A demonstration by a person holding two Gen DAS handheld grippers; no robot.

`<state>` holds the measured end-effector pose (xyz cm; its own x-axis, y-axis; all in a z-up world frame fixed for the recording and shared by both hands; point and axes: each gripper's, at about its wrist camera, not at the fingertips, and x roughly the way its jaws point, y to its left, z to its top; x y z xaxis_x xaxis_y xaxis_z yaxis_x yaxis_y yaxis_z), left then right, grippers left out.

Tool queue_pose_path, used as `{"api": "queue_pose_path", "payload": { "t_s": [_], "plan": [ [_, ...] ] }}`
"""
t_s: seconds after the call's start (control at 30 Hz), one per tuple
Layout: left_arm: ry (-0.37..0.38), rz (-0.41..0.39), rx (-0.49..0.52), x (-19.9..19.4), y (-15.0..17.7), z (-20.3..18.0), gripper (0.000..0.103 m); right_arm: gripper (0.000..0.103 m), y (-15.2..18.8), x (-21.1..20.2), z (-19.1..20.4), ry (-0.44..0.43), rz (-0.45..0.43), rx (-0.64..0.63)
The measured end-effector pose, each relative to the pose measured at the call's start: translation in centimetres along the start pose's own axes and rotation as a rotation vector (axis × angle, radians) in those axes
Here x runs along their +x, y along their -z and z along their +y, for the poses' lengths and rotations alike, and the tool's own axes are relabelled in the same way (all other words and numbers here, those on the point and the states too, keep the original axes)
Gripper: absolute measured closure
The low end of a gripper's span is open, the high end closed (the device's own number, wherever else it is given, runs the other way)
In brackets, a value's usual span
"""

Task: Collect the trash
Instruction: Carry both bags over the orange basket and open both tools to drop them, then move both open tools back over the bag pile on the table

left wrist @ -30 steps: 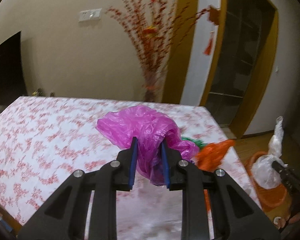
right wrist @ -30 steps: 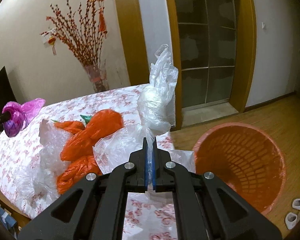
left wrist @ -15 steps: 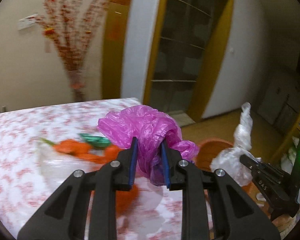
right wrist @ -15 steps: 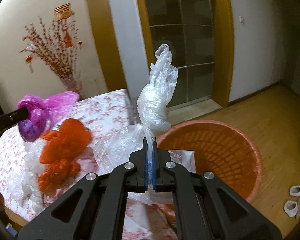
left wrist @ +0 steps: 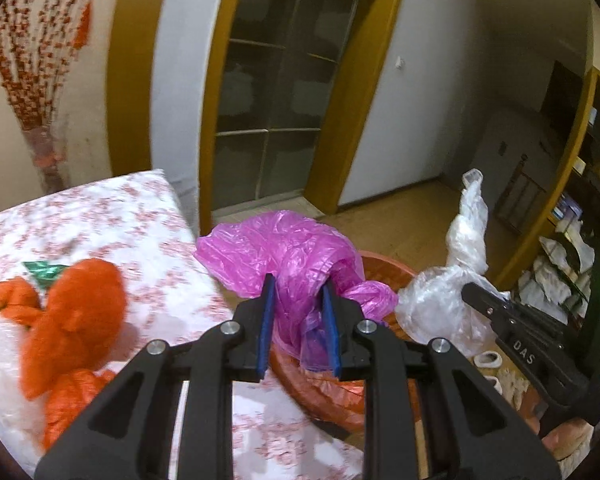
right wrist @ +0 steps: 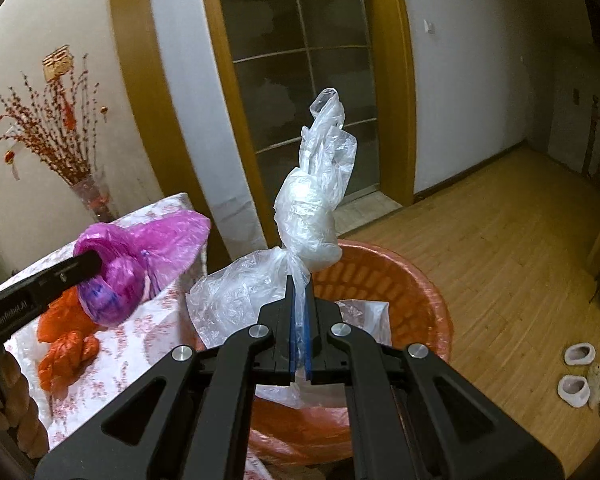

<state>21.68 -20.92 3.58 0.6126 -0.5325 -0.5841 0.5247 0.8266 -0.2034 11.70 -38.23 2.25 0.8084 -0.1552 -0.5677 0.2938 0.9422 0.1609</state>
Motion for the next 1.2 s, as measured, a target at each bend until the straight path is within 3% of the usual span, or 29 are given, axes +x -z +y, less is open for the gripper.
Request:
{"api": "queue_pose_path", "payload": {
  "t_s": [0.6, 0.73, 0.8, 0.83, 1.2],
  "plan": [
    [0.076, 0.081, 0.022, 5.0, 0.6, -3.4, 0.076, 0.100, 0.3, 2.2, -3.2, 0.029, 0.042, 0.041],
    [0.075, 0.121, 0.009, 6.3, 1.2, -3.5, 0.067, 0.089, 0.5, 2.9, -3.7, 0.041, 0.054, 0.055],
    [0.070, 0.135, 0.008, 6.7, 1.5, -3.5, 0.063, 0.070, 0.6, 3.0, -4.0, 0.042, 0.058, 0.062],
    [0.069, 0.139, 0.007, 6.8, 1.6, -3.4, 0.060, 0.068, 0.6, 3.0, -4.1, 0.040, 0.058, 0.065],
    [-0.032, 0.119, 0.013, 5.3, 2.5, -1.4, 0.050, 0.067, 1.2, 2.8, -3.9, 0.059, 0.070, 0.050]
  ]
}}
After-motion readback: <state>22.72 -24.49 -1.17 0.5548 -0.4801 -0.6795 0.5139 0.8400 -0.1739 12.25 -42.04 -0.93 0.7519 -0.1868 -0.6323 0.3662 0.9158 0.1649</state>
